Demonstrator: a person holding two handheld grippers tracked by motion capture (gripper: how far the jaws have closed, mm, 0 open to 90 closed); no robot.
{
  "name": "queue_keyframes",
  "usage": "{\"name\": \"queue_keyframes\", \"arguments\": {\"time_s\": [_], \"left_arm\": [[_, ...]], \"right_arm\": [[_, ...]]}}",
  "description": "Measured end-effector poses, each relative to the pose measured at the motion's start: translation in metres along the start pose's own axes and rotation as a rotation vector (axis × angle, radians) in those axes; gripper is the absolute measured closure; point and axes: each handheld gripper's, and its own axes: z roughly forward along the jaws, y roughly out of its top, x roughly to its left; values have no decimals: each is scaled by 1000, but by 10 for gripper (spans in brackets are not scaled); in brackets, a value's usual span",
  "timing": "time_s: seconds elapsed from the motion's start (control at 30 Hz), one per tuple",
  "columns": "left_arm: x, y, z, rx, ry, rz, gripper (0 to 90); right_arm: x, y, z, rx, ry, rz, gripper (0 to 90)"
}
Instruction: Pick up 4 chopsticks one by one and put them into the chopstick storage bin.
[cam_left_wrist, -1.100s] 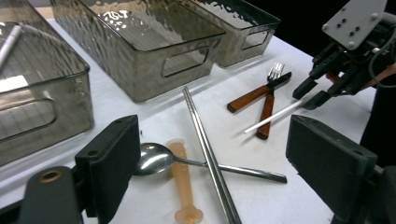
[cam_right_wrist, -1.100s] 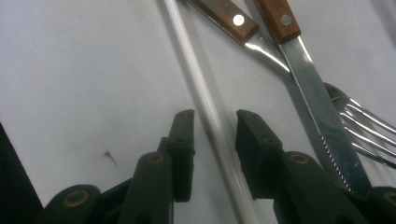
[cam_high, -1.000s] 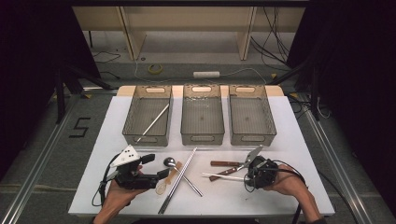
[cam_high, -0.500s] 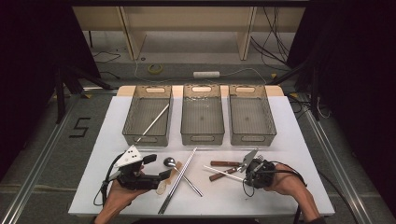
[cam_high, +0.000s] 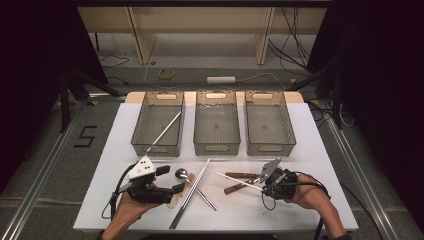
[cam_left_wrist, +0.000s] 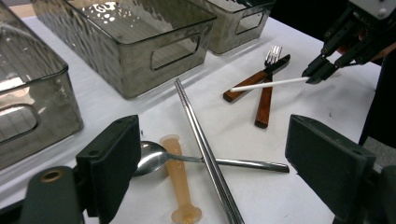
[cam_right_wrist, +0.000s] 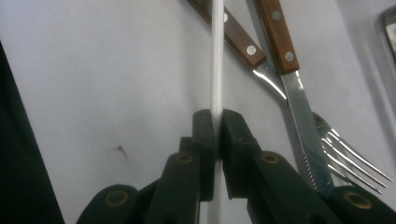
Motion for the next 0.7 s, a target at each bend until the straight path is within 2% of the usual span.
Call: {"name": "queue_keyframes", "arguments": {"time_s": [0.17, 0.27, 0.47, 0.7], "left_arm": [[-3, 3, 2, 8, -3, 17, 179], [-5, 4, 5, 22, 5, 29, 178], [-13, 10, 8, 34, -6, 63, 178], [-24, 17, 19, 94, -35, 116, 186]], "right_arm": [[4, 6, -6, -25, -5, 1, 852], [9, 11, -9, -47, 1, -15, 852], [20, 24, -13, -82, 26, -52, 852], [35, 39, -11, -88, 47, -93, 852]]}}
